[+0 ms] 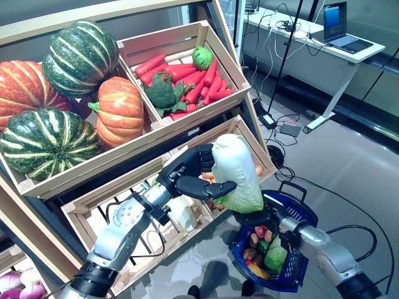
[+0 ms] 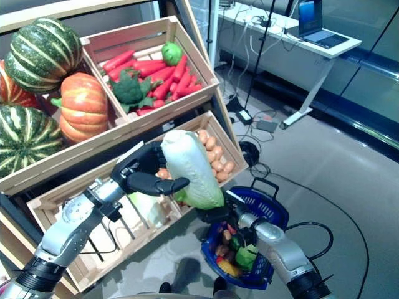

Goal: Put vegetables into the basket

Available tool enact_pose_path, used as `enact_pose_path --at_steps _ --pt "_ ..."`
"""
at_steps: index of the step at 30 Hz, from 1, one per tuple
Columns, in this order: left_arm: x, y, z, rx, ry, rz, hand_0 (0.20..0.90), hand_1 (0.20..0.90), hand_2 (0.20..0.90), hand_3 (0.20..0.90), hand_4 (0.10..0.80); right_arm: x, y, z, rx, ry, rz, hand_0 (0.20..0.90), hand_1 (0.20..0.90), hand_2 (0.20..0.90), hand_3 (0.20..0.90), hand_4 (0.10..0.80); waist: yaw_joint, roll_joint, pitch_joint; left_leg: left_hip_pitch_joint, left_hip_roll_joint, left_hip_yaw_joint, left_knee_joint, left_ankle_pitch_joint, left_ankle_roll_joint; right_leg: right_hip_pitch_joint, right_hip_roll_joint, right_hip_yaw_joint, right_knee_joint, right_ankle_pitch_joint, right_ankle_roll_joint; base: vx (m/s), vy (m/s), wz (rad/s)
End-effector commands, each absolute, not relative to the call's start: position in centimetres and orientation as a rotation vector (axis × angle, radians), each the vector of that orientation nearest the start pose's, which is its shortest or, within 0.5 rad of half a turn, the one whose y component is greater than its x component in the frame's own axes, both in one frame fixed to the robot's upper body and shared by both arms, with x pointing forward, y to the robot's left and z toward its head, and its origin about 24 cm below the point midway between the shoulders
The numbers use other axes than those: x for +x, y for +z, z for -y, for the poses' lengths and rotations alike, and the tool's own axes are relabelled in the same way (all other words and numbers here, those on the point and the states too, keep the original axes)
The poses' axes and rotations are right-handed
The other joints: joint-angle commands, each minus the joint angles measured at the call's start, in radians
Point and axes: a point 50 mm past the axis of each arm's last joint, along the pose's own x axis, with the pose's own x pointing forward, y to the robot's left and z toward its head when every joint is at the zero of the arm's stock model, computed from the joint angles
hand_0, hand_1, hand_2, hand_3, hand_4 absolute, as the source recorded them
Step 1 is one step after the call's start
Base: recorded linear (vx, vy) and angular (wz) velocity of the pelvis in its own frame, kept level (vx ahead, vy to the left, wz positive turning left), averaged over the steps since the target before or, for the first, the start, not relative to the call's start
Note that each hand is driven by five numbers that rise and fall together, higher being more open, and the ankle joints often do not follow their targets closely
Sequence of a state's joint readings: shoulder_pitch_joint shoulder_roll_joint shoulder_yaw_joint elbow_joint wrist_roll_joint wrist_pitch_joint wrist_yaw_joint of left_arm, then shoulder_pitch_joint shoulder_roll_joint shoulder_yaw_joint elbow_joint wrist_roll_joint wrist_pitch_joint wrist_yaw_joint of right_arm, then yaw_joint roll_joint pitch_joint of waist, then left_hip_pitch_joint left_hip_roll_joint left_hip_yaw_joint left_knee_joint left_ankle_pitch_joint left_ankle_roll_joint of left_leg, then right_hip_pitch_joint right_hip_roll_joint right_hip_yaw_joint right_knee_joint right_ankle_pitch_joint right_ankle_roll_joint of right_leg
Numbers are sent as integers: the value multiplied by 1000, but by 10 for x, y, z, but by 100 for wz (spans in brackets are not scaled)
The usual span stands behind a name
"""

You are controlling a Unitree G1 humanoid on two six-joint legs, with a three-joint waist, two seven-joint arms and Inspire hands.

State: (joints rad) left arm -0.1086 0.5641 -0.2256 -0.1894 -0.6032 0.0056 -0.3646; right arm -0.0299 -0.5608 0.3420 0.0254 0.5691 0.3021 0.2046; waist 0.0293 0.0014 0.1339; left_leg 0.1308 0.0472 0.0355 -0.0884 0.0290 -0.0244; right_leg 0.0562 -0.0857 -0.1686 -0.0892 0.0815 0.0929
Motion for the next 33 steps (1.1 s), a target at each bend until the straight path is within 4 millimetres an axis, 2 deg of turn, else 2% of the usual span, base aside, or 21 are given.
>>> enact_pose_path --at_steps 1,14,15,16,27,33 --pt "259 145 -146 -27 -773 331 300 300 300 300 400 255 72 144 150 616 -90 300 300 300 300 400 9 -37 -63 -12 -8 -23 1 -58 -19 63 -59 12 4 -47 62 0 0 0" --pt "259 140 -144 14 -813 290 300 300 300 300 400 254 73 142 164 623 -85 300 300 300 300 400 10 -34 -65 -13 -6 -24 1 -58 -20 65 -59 11 3 -48 62 0 0 0" --pt "258 139 -143 11 -825 280 498 498 498 498 532 254 73 142 165 623 -84 300 300 300 300 400 10 -34 -65 -13 -6 -25 1 -58 -20 65 -59 10 2 -47 62 0 0 0" --pt "258 138 -143 15 -838 273 900 900 900 900 800 254 73 143 165 622 -83 300 300 300 300 400 10 -33 -65 -12 -5 -24 1 -58 -21 65 -59 10 2 -48 62 0 0 0" --pt "257 139 -144 -2 -837 277 900 900 900 900 800 253 75 145 177 615 -75 300 300 300 300 400 7 -33 -64 -13 -4 -21 1 -56 -20 63 -57 12 2 -46 62 0 0 0" --pt "258 138 -143 -28 -835 268 900 900 900 900 800 254 75 145 249 598 -67 300 300 300 300 400 5 -32 -64 -14 -5 -21 1 -57 -19 62 -57 14 2 -45 61 0 0 0"
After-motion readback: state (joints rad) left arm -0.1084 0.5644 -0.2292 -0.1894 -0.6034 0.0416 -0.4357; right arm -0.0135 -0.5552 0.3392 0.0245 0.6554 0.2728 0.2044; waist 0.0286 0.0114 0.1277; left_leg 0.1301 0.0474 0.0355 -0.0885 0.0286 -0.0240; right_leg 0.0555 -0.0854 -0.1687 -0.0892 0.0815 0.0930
